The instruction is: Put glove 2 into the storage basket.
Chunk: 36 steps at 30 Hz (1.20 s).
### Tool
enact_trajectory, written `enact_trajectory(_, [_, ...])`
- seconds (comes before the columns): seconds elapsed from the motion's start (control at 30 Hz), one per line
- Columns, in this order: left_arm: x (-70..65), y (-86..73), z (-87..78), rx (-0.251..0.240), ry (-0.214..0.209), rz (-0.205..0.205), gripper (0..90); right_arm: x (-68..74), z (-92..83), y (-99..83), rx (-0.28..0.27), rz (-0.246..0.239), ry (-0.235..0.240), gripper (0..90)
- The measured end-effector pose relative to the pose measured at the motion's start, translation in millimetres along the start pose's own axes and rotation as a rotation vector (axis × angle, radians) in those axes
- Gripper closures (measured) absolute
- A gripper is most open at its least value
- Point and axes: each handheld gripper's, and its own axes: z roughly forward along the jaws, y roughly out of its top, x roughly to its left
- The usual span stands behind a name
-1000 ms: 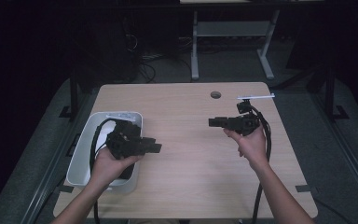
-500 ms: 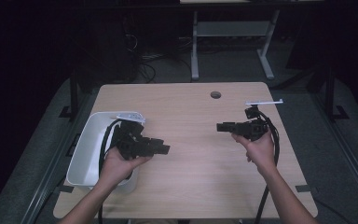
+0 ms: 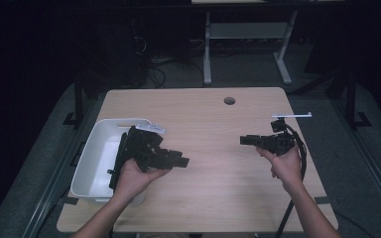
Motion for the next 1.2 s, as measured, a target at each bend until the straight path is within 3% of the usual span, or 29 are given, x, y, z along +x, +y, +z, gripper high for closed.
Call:
enact_trajectory(0.3, [-6.1,-3.1,12.9,0.016,-0.012,0.013,53.0,-12.3,-16.9,-5.7,-0.047,0.037,0.008,55.6])
enact_trajectory(0.63, [-8.3,-10.3,26.5,0.025,-0.022,0.011,50.5,-25.9,-30.3,-17.6,-0.040,0.052,-0.030,55.5])
enact_trajectory(1.2, [-13.9,-13.7,51.4,0.049,-0.051,0.006,42.9,-46.6,-44.9,-39.3,-0.043,0.105,-0.055,55.1])
